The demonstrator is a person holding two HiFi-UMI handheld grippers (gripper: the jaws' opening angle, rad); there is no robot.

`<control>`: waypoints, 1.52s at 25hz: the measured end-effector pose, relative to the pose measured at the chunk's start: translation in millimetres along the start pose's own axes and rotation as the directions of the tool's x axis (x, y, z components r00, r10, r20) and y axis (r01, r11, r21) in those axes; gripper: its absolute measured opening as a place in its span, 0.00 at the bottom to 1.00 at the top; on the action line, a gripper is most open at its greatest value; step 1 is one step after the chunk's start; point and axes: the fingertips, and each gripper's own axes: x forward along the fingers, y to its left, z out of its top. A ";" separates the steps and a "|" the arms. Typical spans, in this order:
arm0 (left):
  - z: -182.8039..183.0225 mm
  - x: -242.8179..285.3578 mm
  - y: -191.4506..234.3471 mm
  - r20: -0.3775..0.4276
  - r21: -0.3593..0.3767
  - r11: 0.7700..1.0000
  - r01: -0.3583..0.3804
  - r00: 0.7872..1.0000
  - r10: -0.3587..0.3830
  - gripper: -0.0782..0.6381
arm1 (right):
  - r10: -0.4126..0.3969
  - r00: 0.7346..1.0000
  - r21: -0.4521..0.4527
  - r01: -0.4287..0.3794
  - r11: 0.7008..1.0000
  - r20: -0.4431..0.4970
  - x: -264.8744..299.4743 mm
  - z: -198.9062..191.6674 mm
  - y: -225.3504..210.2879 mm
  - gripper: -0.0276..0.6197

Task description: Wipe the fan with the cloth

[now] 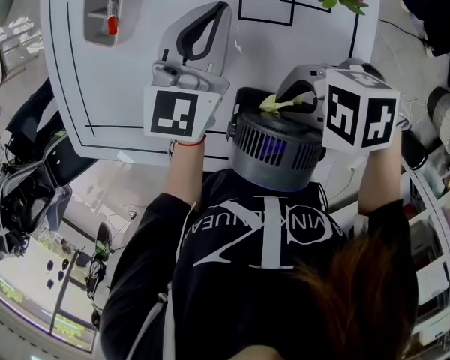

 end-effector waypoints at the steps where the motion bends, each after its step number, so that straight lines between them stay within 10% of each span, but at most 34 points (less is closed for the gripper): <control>1: 0.3 0.4 -0.2 0.000 0.001 1.000 0.000 1.000 0.000 0.12 | 0.000 1.000 0.001 0.000 1.000 -0.001 -2.5 -1.3 1.7 0.10; 38: 62.1 -43.2 -29.4 0.093 0.116 0.991 -0.066 0.994 0.055 0.12 | -0.245 0.961 -0.123 0.261 0.958 0.133 -77.9 35.7 40.8 0.10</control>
